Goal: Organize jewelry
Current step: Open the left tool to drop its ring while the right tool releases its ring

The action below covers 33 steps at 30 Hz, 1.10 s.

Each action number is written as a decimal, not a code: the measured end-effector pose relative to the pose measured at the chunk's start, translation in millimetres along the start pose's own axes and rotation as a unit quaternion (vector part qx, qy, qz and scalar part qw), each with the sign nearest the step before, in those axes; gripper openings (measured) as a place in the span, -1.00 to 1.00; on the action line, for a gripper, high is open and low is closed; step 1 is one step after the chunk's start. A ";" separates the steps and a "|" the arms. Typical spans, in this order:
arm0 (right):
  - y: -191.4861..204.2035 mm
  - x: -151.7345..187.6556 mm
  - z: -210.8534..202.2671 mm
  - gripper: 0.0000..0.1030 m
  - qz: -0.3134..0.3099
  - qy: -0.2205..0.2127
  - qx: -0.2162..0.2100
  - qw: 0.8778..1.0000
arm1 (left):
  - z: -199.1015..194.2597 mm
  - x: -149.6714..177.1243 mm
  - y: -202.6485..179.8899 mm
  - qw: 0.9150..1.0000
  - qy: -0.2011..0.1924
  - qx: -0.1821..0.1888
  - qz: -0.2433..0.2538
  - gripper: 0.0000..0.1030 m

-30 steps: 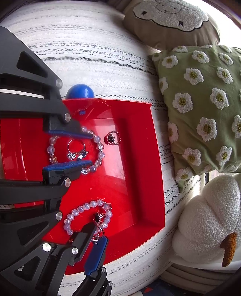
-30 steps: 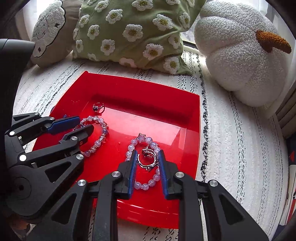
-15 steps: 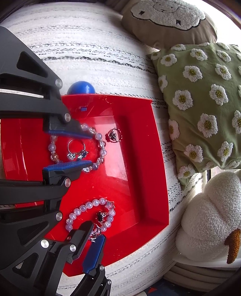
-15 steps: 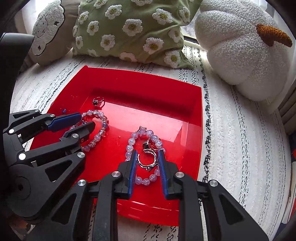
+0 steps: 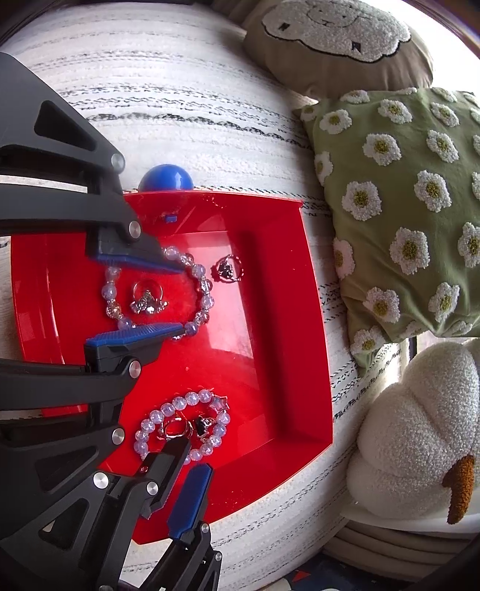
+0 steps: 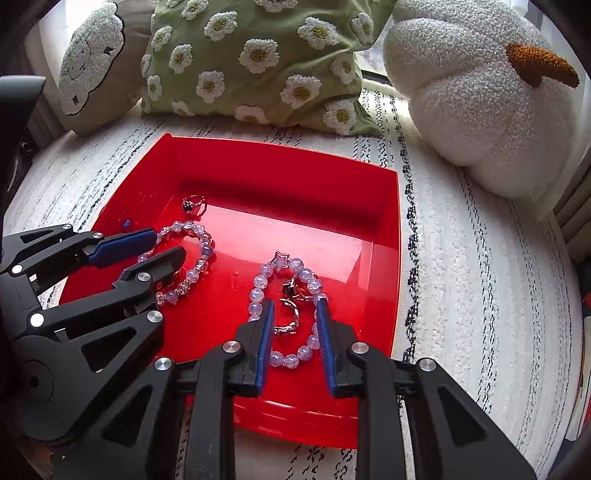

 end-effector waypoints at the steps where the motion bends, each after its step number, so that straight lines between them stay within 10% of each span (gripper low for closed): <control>1: -0.2 0.2 0.0 -0.55 0.001 0.001 0.000 1.000 | -1.0 -0.3 -0.5 1.000 -0.001 0.000 0.001 -0.40; 33: -7.2 -1.9 -34.3 -0.23 0.002 -0.040 -0.002 0.999 | -28.0 -1.4 8.6 0.999 -0.028 0.011 -0.016 -0.35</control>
Point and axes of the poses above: each gripper's, at about its wrist camera, not at the fingertips, and z roughly the way its jaws point, y to its left, x to its underside, the point moved 3 cm from there along z, roughly the way its jaws point, and after that the axes turned 1 degree about y, right-handed, at the moved point
